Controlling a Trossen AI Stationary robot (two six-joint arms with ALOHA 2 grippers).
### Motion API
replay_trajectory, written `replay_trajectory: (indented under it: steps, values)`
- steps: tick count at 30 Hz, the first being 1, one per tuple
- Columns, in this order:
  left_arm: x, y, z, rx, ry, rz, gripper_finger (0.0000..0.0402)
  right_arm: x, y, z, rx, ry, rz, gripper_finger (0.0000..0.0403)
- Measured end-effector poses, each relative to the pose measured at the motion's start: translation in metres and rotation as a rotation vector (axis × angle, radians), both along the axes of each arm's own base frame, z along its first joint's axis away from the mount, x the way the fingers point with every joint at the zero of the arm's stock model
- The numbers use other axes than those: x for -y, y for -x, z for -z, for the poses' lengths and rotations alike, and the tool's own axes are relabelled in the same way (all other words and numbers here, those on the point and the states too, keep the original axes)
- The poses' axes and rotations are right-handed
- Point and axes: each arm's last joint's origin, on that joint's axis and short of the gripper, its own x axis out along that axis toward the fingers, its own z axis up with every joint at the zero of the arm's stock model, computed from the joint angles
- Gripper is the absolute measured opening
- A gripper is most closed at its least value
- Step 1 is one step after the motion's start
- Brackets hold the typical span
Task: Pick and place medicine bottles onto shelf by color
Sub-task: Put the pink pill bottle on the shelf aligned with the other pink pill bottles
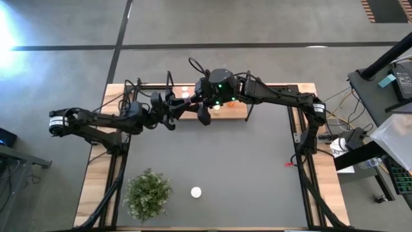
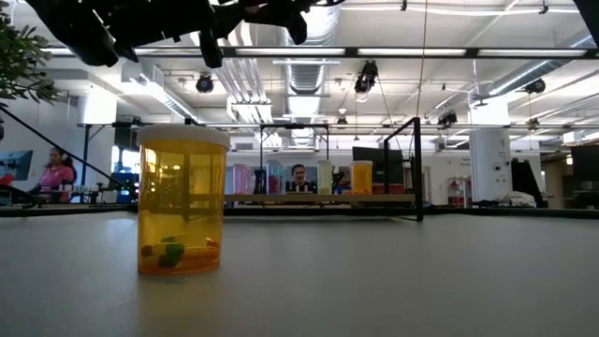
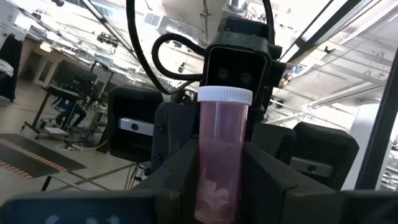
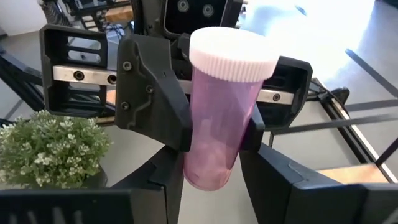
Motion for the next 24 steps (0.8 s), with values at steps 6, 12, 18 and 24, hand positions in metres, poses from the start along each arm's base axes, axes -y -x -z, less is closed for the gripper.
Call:
replay_trajectory:
  steps: [6, 12, 18, 24]
  values:
    - [0.000, 0.000, -0.001, 0.001, -0.002, -0.001, 0.0088, 0.000, 0.001, 0.004, -0.046, -0.004, 0.002, 0.0131]
    - [0.000, 0.000, -0.001, 0.001, 0.001, -0.002, 0.0103, 0.000, 0.003, 0.007, -0.082, 0.008, 0.000, 0.0130]
    - [0.000, 0.000, -0.001, -0.002, -0.001, 0.004, 0.0153, 0.001, 0.004, 0.007, -0.101, 0.027, 0.004, 0.0128]
    - [0.001, -0.001, 0.002, -0.026, 0.030, 0.022, 0.0186, 0.001, 0.006, 0.011, -0.146, 0.041, -0.001, 0.0118]
